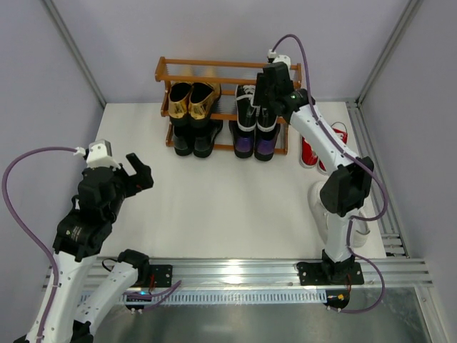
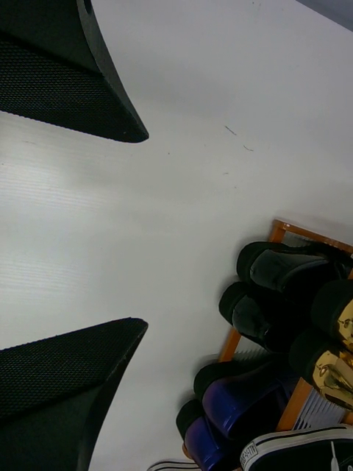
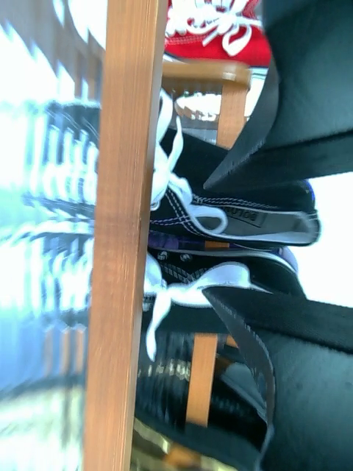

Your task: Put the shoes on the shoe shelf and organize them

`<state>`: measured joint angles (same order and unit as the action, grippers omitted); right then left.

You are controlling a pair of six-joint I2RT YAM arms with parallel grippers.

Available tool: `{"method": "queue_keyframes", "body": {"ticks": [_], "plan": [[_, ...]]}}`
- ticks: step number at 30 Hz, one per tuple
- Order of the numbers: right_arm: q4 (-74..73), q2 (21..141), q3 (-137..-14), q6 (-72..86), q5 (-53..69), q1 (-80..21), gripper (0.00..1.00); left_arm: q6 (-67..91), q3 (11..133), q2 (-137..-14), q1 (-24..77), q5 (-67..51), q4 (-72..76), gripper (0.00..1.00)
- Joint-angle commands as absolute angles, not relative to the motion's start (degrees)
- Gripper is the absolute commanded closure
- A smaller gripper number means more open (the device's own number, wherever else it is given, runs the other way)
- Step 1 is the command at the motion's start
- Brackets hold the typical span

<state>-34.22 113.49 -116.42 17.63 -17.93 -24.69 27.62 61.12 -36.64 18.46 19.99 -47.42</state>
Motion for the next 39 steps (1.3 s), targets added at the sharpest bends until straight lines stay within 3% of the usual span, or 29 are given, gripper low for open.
{"method": "queue_keyframes", "body": {"ticks": [1,8,13,22,25,29,35,39], "plan": [[-31.98,106.62,-117.07,16.35,-17.58,-24.87,0.42,27.07,62.93,-36.83,18.46,20.57,-45.62,0.0],[-45.86,101.0,-115.24,20.65,-18.28,-25.66,0.29,28.12,64.25,-38.14,18.46,19.08,-44.48,0.0],[-44.92,85.98,-94.63,25.48,-24.6,-24.01,0.21,28.83,64.34,-40.07,18.46,16.26,-43.07,0.0],[-39.66,70.5,-74.04,29.45,-24.43,-18.9,0.21,29.53,64.78,-46.39,18.28,22.22,-37.62,0.0],[-35.09,69.35,-67.71,29.27,-20.93,-16.8,0.21,30.23,64.34,-50.35,17.85,25.75,-34.64,0.0],[-30.24,69.34,-61.71,28.74,-13.46,-10.3,0.21,30.58,63.11,-53.35,16.44,19.18,-31.21,0.0],[-27.78,69.34,-56.78,27.95,-11.35,-2.56,0.21,33.04,57.66,-49.49,14.68,12.84,-27.16,0.0],[-27.86,76.61,-58.88,27.07,-7.56,2.28,0.21,33.49,55.9,-47.2,14.59,11.95,-27.24,0.0]]}}
